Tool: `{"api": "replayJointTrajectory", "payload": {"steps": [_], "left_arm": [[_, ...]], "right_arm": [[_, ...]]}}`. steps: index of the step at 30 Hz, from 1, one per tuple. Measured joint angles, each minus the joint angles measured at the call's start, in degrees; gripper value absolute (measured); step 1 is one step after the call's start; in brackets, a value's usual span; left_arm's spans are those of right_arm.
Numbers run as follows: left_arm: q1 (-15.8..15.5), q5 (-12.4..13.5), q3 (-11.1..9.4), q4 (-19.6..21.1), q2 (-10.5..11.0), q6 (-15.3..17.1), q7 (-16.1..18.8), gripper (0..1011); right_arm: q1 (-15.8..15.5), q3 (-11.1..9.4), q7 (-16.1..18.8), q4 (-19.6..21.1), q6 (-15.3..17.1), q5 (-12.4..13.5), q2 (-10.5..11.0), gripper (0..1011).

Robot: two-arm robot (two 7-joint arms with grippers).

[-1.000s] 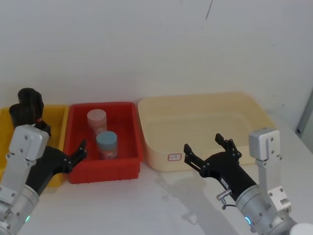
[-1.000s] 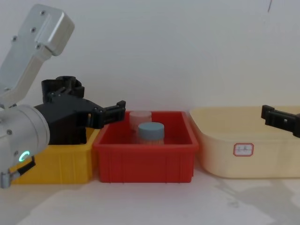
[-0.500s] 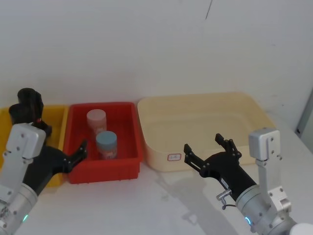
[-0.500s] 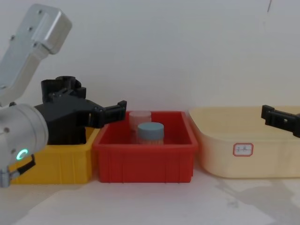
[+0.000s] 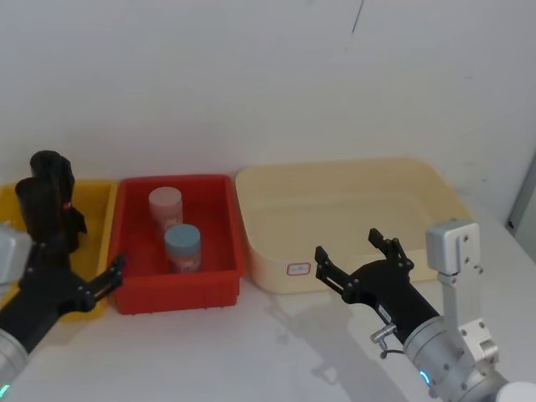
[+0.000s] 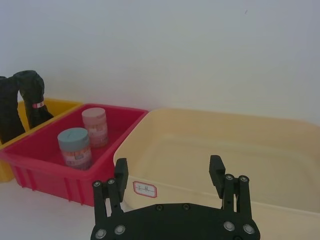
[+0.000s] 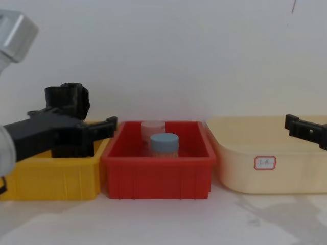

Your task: Pick up the garbage bag with the one hand and transfer it to the other hand.

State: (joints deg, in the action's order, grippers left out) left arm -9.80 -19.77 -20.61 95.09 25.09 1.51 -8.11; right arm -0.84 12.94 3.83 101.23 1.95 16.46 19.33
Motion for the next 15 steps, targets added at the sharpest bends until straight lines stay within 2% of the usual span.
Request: {"api": "replayJointTrajectory", "payload": {"steps": [10, 15], "left_arm": [[1.19, -2.08, 3.67, 1.68, 2.52, 1.95, -1.17, 1000], [0.71, -2.46, 4.64, 1.59, 3.09, 2.71, -1.58, 1000]], "right_arm": [[0.0, 0.0, 0.0, 0.0, 0.0, 0.0, 0.0, 1000], [0.0, 0.0, 0.0, 0.0, 0.0, 0.0, 0.0, 1000]]}}
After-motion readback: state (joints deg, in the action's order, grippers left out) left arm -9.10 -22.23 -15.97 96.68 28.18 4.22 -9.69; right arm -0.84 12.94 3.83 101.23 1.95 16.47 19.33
